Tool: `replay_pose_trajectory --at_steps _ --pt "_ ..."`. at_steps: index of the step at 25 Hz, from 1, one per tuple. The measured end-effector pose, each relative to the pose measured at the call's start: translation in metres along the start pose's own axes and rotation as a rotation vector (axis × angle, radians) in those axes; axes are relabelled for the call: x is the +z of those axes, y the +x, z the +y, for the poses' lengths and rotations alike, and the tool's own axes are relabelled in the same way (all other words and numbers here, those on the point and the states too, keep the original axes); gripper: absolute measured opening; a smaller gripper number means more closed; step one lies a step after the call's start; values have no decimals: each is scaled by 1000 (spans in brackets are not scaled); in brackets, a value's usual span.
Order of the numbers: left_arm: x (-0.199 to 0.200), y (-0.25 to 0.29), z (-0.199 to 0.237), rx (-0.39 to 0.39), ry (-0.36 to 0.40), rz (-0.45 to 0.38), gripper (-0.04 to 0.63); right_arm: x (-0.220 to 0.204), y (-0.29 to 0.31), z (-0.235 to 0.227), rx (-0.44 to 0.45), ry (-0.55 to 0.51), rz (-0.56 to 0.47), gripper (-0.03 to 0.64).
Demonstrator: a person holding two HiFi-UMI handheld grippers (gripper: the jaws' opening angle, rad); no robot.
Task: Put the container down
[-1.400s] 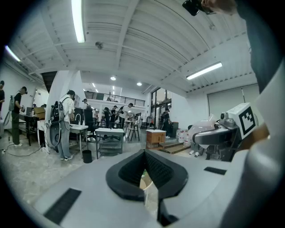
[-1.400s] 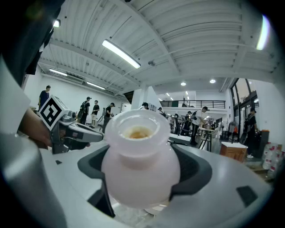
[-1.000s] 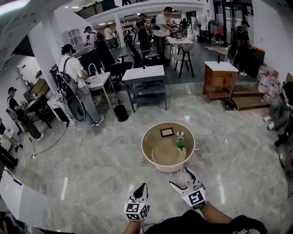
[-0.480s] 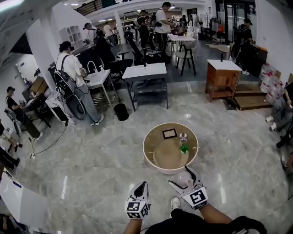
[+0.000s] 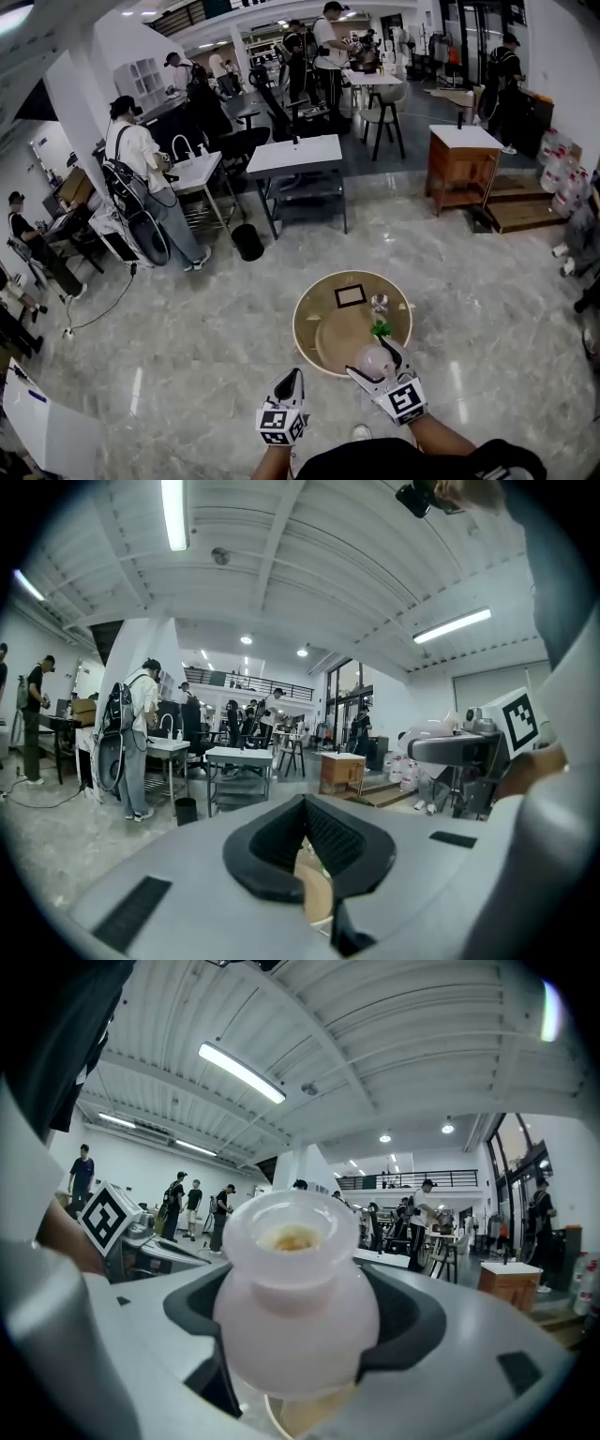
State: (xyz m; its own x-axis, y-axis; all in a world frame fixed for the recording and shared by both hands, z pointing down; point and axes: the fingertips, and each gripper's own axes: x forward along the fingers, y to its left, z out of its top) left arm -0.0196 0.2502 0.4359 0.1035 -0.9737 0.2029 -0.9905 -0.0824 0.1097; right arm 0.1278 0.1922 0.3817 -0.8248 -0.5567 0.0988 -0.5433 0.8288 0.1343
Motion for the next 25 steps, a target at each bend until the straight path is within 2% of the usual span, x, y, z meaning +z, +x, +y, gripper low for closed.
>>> replay_pose_trajectory --at_steps 4,11,18,25 --pt "12 36 2 12 -2 -10 -9 -4 23 -33 6 -3 9 410" --pt "23 77 15 14 38 -6 -9 -29 63 -69 1 16 25 410" --pt "26 129 64 -11 39 28 -9 -31 127 -92 -17 14 45 410" --pt "34 184 130 -90 42 45 -9 -36 198 -102 -86 27 94 410"
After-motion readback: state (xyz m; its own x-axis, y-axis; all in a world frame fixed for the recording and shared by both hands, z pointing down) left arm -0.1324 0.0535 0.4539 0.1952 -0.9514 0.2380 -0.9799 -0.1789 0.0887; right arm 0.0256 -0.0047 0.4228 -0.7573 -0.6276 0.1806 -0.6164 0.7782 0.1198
